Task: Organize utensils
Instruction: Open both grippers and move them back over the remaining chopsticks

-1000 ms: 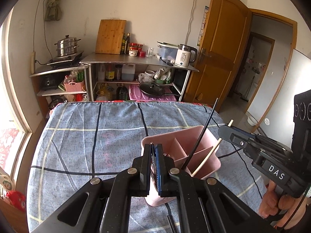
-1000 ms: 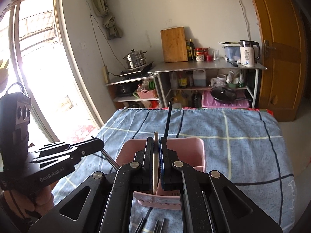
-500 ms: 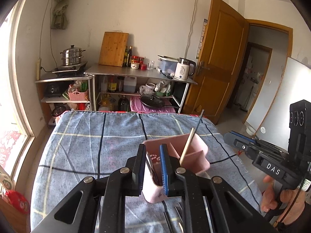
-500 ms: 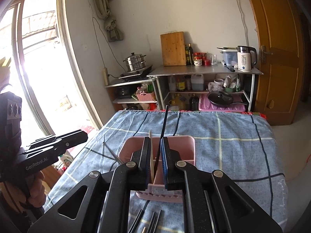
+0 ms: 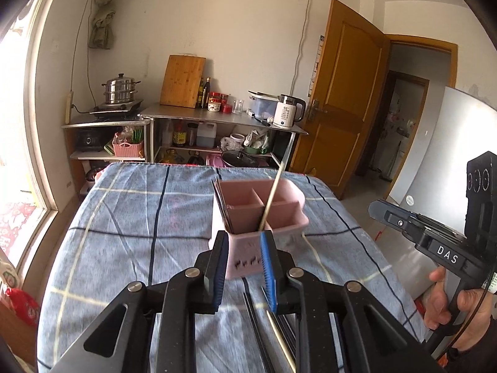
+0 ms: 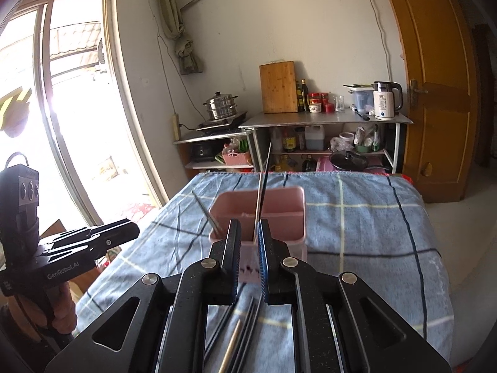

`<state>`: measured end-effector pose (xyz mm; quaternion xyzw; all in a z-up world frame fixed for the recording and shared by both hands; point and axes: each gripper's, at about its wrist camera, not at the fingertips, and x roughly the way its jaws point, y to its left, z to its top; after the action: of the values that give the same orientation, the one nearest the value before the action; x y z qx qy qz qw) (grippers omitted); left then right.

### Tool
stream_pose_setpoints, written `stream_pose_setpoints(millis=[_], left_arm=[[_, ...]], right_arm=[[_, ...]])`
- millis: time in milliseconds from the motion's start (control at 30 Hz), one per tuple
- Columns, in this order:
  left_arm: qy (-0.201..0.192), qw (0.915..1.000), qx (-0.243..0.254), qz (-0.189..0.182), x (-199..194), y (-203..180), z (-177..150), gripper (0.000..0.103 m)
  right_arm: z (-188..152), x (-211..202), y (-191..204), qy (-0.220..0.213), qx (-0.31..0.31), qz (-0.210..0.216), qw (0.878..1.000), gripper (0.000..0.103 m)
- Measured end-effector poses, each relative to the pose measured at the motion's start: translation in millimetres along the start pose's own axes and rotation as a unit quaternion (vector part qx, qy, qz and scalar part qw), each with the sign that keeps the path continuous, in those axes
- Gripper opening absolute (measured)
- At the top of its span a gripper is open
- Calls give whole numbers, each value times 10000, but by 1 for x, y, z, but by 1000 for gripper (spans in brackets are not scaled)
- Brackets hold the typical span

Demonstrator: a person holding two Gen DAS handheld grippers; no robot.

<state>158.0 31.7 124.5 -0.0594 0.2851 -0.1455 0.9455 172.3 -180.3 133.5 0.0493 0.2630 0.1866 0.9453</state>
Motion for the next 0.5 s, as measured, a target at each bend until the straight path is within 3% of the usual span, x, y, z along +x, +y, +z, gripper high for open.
stream_pose_setpoints(millis=[500], left_arm=[[-21,9998,203,84,-32,-26,-82,21]], right_arm=[[-74,-37,7,195,-53,-175,9996,18]])
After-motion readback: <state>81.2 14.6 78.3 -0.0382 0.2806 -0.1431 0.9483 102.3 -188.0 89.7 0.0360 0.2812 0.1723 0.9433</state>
